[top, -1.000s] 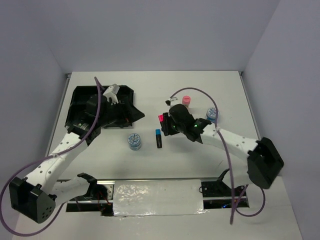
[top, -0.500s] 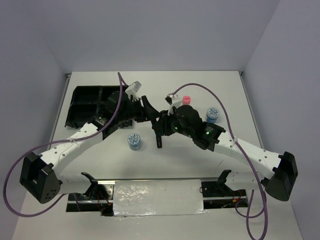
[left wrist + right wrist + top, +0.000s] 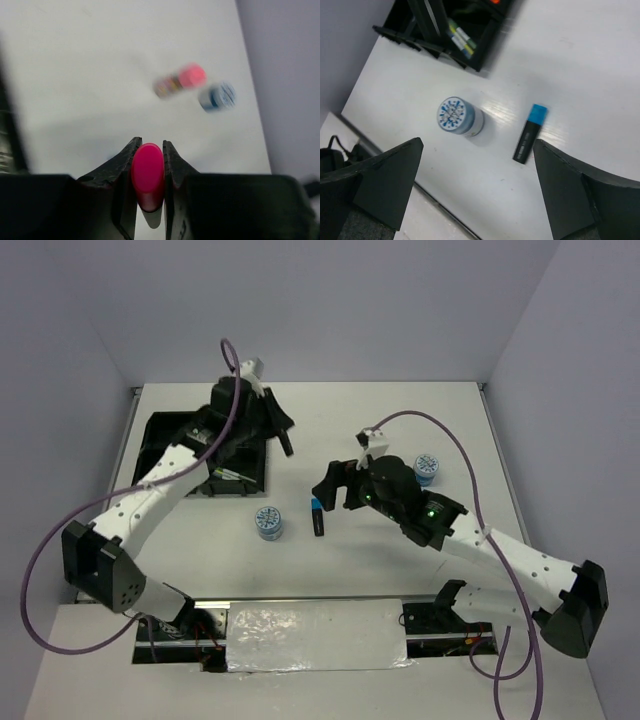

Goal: Sort the stationery into containers
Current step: Place the pen in the storage box.

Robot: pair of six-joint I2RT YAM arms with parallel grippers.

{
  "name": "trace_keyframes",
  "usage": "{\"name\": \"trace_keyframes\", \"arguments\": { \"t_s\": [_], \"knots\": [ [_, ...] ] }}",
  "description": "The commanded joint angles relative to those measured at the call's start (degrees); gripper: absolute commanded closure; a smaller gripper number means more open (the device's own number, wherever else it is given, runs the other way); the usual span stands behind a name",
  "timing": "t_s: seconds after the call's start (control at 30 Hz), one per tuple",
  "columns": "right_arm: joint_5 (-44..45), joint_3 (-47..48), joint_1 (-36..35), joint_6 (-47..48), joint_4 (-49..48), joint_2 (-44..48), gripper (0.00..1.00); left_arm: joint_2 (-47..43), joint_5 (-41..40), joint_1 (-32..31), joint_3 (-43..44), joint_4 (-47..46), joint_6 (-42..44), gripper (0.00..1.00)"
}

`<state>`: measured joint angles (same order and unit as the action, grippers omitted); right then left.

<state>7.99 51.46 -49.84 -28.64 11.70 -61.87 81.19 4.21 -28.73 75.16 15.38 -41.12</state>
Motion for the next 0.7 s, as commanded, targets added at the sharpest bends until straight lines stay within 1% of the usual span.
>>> {"name": "trace_keyframes", "arguments": {
  "t_s": [0.0, 0.03, 0.07, 0.1, 0.13, 0.2, 0.23, 0.27, 0.3, 0.37, 0.4, 0.47, 0.5, 0.57, 0.6, 0.63, 0.67],
  "knots": [
    [2.39, -2.33, 2.38, -1.15, -0.28, 5.08, 0.0, 7.12, -13.35, 7.78, 9.46, 5.18, 10.69, 1.0],
    [2.12, -3.03, 2.64, -0.8, 0.07, 6.13, 0.0, 9.67, -13.17, 9.47, 11.66, 6.23, 11.93, 1.0],
    [2.03, -3.12, 2.73, -0.54, 0.51, 6.4, 0.0, 12.04, -13.87, 11.22, 13.86, 7.81, 10.73, 1.0],
    [2.12, -3.21, 2.74, 0.07, 1.64, 6.58, 0.0, 16.68, -14.4, 12.81, 17.53, 9.22, 9.06, 1.0],
    [2.12, -3.38, 3.0, 0.34, 1.92, 6.93, 0.0, 18.72, -12.84, 15.96, 18.7, 8.28, 6.26, 1.0],
    [1.33, -3.73, 3.17, 1.3, 2.44, 7.11, 0.0, 24.07, -10.19, 18.87, 22.2, 6.6, 3.43, 0.99],
    [0.98, -4.0, 3.26, 1.57, 2.36, 7.28, 0.0, 25.76, -10.88, 19.41, 23.62, 6.51, 1.59, 0.96],
    [0.8, -4.35, 3.26, 2.18, 2.45, 7.63, 0.0, 27.25, -10.71, 19.94, 24.5, 5.03, 1.05, 0.88],
    [0.28, -5.05, 3.44, 2.54, 2.53, 7.81, 0.0, 29.97, -9.84, 21.07, 25.9, 4.14, 0.35, 0.87],
    [-0.43, -5.93, 3.7, 3.67, 2.36, 8.6, 0.0, 32.96, -11.49, 21.78, 26.88, 3.7, -1.41, 0.88],
    [-0.43, -6.72, 3.7, 4.03, 2.45, 8.87, 0.0, 33.33, -14.46, 22.31, 26.97, 3.78, -2.37, 0.88],
    [-0.52, -7.6, 3.96, 4.56, 2.27, 9.65, 0.0, 33.25, -16.07, 22.84, 25.58, 1.87, -2.91, 0.88],
    [-0.61, -8.3, 4.14, 4.65, 1.84, 9.75, 0.0, 32.9, -16.68, 23.36, 23.48, 1.24, -3.61, 0.88],
    [-1.48, -8.74, 4.84, 4.82, 1.39, 9.49, 0.0, 31.93, -17.48, 23.72, 21.18, -1.12, -3.87, 0.79],
    [-2.01, -8.75, 5.02, 4.91, 0.87, 8.61, 0.0, 31.75, -17.65, 23.98, 19.61, -1.57, -4.05, 0.73],
    [-2.45, -8.75, 5.28, 5.0, 0.69, 8.08, 0.0, 31.75, -17.39, 24.07, 19.16, -1.84, -4.05, 0.58],
    [-2.97, -8.66, 5.63, 5.09, 0.51, 7.29, 0.0, 31.93, -17.57, 24.16, 18.98, -1.58, -4.23, 0.53]
  ]
}}
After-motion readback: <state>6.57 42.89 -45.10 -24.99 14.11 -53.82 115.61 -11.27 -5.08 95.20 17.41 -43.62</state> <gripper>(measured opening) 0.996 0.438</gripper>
